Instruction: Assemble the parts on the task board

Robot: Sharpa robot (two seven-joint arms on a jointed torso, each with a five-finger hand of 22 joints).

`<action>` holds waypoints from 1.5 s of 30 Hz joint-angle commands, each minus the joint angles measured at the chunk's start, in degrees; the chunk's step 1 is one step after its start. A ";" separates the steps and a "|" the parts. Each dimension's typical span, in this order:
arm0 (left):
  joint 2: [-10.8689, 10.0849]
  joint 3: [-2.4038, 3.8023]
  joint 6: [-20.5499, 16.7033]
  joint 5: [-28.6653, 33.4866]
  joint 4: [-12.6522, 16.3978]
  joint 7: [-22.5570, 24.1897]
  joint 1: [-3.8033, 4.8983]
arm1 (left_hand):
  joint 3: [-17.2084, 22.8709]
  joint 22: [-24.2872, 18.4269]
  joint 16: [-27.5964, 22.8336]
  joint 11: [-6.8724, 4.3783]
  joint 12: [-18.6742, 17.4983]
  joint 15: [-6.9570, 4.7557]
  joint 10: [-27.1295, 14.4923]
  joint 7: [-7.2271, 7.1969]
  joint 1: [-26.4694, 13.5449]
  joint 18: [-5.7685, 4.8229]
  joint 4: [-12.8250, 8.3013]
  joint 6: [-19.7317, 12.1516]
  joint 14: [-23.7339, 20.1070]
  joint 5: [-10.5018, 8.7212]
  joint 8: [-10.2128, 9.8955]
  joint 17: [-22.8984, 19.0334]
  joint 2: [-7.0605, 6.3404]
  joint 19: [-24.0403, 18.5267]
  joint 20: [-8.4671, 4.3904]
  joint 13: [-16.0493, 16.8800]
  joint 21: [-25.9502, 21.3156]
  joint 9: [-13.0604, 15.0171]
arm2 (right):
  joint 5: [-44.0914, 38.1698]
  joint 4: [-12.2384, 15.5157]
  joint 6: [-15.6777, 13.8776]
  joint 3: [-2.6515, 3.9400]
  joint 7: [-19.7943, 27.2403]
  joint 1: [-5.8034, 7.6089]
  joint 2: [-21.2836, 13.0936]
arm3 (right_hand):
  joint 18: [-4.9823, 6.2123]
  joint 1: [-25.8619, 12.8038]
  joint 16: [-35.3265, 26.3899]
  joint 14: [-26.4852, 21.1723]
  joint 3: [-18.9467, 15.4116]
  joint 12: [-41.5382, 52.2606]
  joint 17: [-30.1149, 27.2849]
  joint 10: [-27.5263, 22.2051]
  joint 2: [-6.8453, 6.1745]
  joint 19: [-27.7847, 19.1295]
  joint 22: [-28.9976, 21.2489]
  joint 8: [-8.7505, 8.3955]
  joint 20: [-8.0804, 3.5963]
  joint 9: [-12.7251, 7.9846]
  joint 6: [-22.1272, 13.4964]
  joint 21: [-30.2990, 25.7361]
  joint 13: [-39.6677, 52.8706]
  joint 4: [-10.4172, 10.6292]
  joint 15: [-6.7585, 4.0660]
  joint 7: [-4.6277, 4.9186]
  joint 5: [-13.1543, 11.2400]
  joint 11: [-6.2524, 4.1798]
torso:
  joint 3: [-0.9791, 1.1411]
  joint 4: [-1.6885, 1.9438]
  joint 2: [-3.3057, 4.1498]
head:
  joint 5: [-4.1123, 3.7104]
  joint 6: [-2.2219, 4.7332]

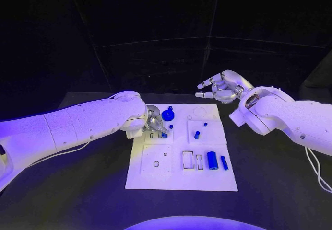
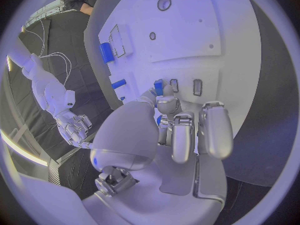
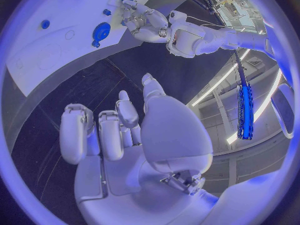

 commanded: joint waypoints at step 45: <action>-4.24 -1.29 -9.32 -6.27 4.82 0.79 -0.38 | 24.37 2.13 0.18 -0.16 1.44 0.03 2.40 -0.22 -7.11 -1.00 -13.98 0.35 6.07 1.26 2.50 15.09 -6.41 1.41 0.10 1.28 0.79 2.08 | -0.04 0.07 0.01 0.04 0.84 0.12 -0.43 | 0.78 -0.19 -0.23 3.79 -0.47 -0.03 5.88 0.18 0.71 -0.27 -0.01 0.18 0.01 0.07 0.47 -0.25 0.01 0.23 -0.04 0.05 0.25 -0.28 | 0.01 -0.02 0.05 | 0.97 -0.44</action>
